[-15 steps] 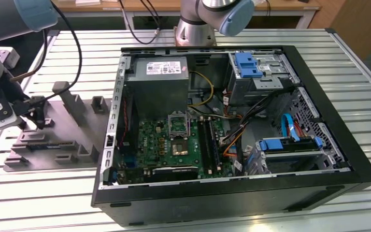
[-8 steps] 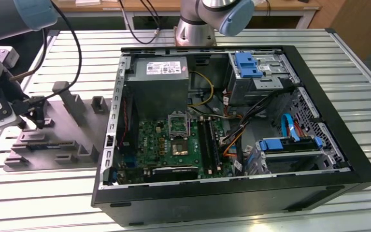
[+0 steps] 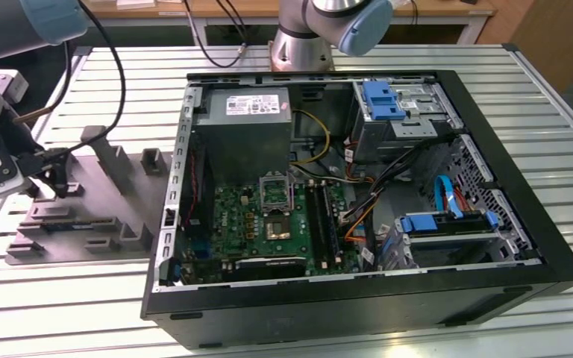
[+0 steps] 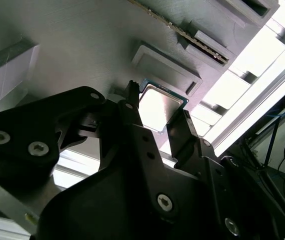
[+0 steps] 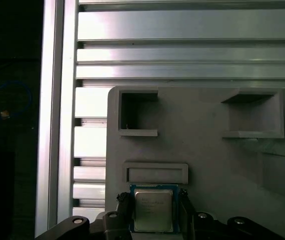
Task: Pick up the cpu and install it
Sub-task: 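Pick up the cpu and move it towards the insertion slot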
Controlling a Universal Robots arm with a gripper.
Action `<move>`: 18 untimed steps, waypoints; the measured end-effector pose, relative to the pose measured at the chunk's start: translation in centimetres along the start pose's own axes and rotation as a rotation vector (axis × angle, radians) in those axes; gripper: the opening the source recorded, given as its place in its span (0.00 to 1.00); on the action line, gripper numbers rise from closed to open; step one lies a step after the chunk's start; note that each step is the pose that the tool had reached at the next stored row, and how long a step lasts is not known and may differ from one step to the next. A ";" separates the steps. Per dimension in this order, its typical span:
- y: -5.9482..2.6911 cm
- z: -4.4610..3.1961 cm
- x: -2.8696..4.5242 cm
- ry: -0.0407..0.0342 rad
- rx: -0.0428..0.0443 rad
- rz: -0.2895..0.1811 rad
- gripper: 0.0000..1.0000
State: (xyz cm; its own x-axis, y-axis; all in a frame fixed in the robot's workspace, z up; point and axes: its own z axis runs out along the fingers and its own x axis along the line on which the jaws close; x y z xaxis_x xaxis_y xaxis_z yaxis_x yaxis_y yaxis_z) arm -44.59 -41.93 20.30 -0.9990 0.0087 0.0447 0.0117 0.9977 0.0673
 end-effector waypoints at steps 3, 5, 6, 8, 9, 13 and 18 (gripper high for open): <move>0.00 -0.05 0.00 0.0001 0.0001 0.000 0.47; 0.01 -0.08 0.00 0.0000 0.0000 0.000 0.47; 0.00 -0.10 0.01 0.0001 0.0001 0.000 0.47; 0.01 -0.15 0.01 0.0001 0.0001 0.000 0.47; 0.01 -0.18 0.01 0.0001 0.0001 0.000 0.47; 0.02 -0.27 0.01 0.0000 0.0000 0.000 0.47; 0.02 -0.37 0.02 0.0001 0.0000 0.000 0.47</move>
State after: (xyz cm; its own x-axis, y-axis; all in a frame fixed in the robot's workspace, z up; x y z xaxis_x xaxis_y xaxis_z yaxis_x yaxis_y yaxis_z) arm -44.59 -41.93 20.67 -0.9990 0.0087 0.0448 0.0117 0.9977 0.0672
